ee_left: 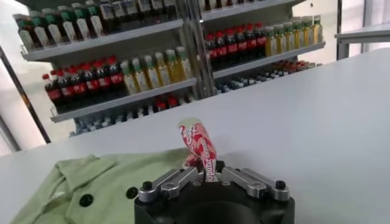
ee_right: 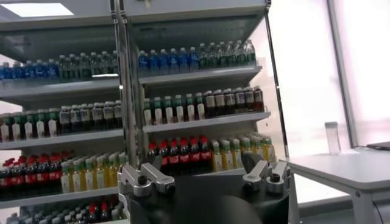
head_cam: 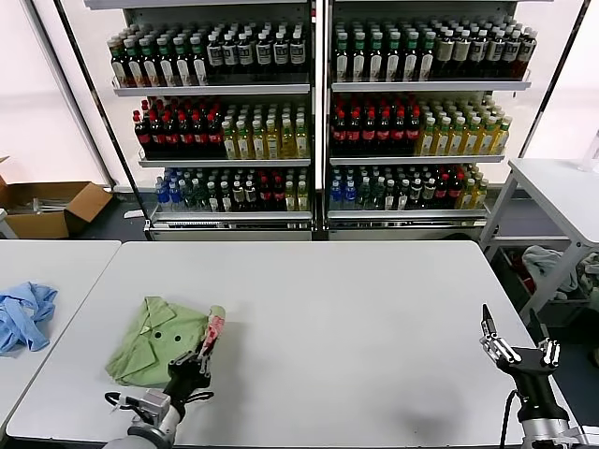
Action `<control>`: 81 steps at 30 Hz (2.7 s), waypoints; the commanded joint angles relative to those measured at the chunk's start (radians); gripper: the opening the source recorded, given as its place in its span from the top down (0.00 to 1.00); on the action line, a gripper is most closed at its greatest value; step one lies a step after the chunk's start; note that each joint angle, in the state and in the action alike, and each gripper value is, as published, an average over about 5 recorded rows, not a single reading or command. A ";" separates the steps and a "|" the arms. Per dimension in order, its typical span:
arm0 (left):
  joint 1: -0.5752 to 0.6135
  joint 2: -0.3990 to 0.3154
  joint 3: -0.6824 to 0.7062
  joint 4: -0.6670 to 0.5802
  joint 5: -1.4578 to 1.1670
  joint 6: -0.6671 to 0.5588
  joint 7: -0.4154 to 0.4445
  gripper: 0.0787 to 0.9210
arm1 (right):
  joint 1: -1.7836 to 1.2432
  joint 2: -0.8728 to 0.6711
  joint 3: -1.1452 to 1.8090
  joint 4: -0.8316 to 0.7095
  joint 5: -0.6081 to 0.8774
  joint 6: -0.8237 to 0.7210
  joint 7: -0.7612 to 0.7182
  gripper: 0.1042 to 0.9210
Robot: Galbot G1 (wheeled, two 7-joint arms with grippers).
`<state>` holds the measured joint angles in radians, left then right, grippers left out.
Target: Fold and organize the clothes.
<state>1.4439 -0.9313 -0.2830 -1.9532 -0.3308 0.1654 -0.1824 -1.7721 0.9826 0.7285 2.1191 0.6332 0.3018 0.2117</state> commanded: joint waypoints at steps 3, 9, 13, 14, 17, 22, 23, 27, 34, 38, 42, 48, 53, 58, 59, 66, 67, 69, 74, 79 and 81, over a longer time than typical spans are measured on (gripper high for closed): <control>-0.224 -0.071 0.233 0.034 0.044 0.050 -0.112 0.93 | 0.005 0.001 -0.007 0.001 -0.001 -0.001 0.000 0.12; -0.253 -0.085 0.297 0.015 0.087 0.076 -0.158 0.93 | 0.008 0.001 -0.013 0.000 -0.001 -0.001 -0.001 0.12; -0.269 -0.076 0.317 0.003 0.161 0.066 -0.190 0.89 | 0.012 0.002 -0.018 0.000 -0.003 -0.002 -0.001 0.12; -0.270 -0.070 0.315 -0.006 0.162 0.065 -0.191 0.85 | 0.014 0.002 -0.020 -0.001 -0.004 -0.002 -0.002 0.12; -0.272 -0.051 0.312 -0.040 0.166 0.063 -0.194 0.75 | 0.022 0.005 -0.027 -0.002 -0.013 -0.007 -0.004 0.12; -0.276 -0.045 0.326 -0.103 0.194 0.065 -0.239 0.59 | 0.038 0.008 -0.043 0.001 -0.029 -0.031 -0.009 0.12; -0.272 -0.047 0.322 -0.119 0.200 0.064 -0.248 0.55 | 0.043 0.007 -0.049 0.002 -0.033 -0.042 -0.012 0.12; -0.224 -0.045 0.241 -0.195 0.207 0.045 -0.220 0.41 | 0.092 -0.011 -0.110 0.012 -0.040 -0.136 -0.036 0.12; -0.093 -0.034 0.026 -0.266 0.247 -0.056 -0.108 0.18 | 0.348 -0.111 -0.366 0.066 0.114 -0.508 -0.054 0.12; -0.063 -0.055 -0.046 -0.327 0.173 -0.039 -0.083 0.12 | 0.579 -0.139 -0.576 0.057 0.276 -0.640 -0.002 0.12; -0.067 -0.076 -0.068 -0.369 0.128 -0.013 -0.082 0.12 | 0.740 -0.098 -0.777 -0.003 0.337 -0.695 0.042 0.12; -0.056 -0.087 -0.069 -0.365 0.118 0.006 -0.080 0.12 | 0.898 -0.022 -0.960 -0.117 0.405 -0.723 0.071 0.12; -0.053 -0.104 -0.067 -0.366 0.114 0.030 -0.081 0.12 | 0.964 0.063 -1.038 -0.206 0.463 -0.739 0.110 0.12; -0.049 -0.109 -0.069 -0.354 0.115 0.032 -0.081 0.12 | 0.971 0.114 -1.064 -0.243 0.485 -0.758 0.131 0.12; -0.048 -0.110 -0.068 -0.352 0.114 0.032 -0.081 0.12 | 0.972 0.122 -1.065 -0.253 0.486 -0.759 0.133 0.12; -0.050 -0.115 -0.063 -0.341 0.114 0.038 -0.080 0.12 | 0.975 0.175 -1.049 -0.317 0.485 -0.759 0.134 0.12; -0.049 -0.115 -0.064 -0.337 0.114 0.038 -0.080 0.12 | 0.974 0.181 -1.048 -0.326 0.481 -0.758 0.133 0.12; -0.047 -0.116 -0.064 -0.331 0.114 0.037 -0.081 0.12 | 0.973 0.191 -1.046 -0.346 0.473 -0.757 0.132 0.12; -0.041 -0.119 -0.062 -0.326 0.109 0.039 -0.082 0.12 | 0.969 0.215 -1.043 -0.386 0.460 -0.754 0.128 0.12; -0.038 -0.120 -0.061 -0.326 0.109 0.041 -0.082 0.12 | 0.971 0.236 -1.036 -0.412 0.448 -0.755 0.126 0.12; -0.037 -0.121 -0.061 -0.325 0.109 0.041 -0.082 0.12 | 0.974 0.241 -1.034 -0.423 0.445 -0.755 0.125 0.12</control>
<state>1.4029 -1.0498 -0.3385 -2.2803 -0.2190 0.2040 -0.2665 -0.8249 1.1776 -0.2824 1.7682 1.0779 -0.4412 0.3329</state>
